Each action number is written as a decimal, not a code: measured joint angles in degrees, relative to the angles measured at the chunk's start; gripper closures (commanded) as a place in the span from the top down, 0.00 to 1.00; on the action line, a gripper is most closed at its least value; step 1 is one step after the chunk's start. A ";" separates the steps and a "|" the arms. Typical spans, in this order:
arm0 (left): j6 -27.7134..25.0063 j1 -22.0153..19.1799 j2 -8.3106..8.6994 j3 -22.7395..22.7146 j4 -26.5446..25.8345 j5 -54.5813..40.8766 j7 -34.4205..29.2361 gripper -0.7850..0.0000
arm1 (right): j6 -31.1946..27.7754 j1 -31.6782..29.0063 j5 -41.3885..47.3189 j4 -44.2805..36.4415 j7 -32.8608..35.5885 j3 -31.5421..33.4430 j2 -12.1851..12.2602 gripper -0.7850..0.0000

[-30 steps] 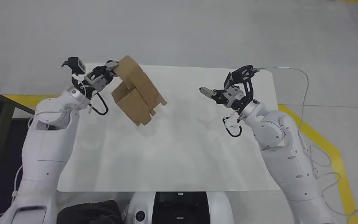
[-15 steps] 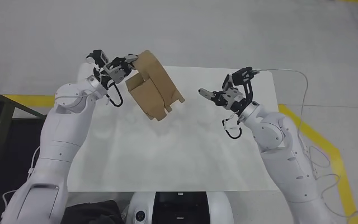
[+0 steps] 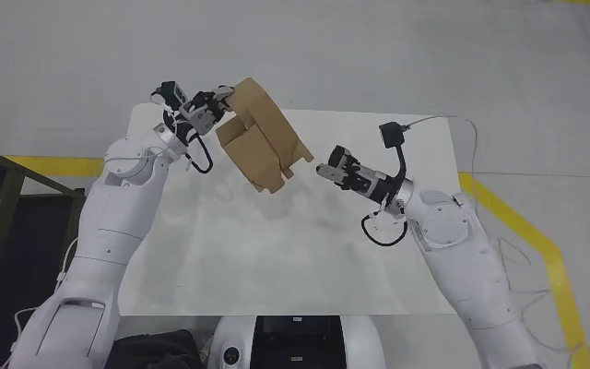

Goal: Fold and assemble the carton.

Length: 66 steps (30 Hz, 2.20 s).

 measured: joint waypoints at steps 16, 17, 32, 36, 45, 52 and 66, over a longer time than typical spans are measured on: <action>0.38 -0.03 -0.47 0.50 -0.27 0.04 1.58 0.00 | 0.31 2.25 12.61 4.18 4.99 -2.90 -0.59 1.00; 0.43 0.08 -0.48 0.47 -0.34 -0.07 1.77 0.00 | 0.70 2.16 13.31 4.19 5.14 -2.92 -0.59 1.00; 4.24 -1.00 -1.82 2.84 0.39 -0.44 4.64 0.00 | -4.34 5.45 28.10 11.61 15.31 -7.66 -1.84 1.00; 4.52 -1.25 -2.09 3.22 0.95 -0.16 4.72 0.00 | -6.08 6.22 28.53 12.30 16.15 -8.00 -2.01 1.00; 5.63 -1.33 -2.41 3.02 1.33 -0.57 3.33 0.00 | -8.36 8.10 27.62 14.94 16.73 -7.77 -2.15 1.00; 6.80 -1.49 -2.62 2.53 1.49 -1.40 2.46 0.00 | -8.43 8.70 29.19 16.59 17.91 -7.87 -2.22 1.00; 8.17 -2.63 -3.36 2.79 2.51 -2.42 2.41 0.00 | -9.20 10.92 34.58 20.34 22.16 -11.45 -3.49 1.00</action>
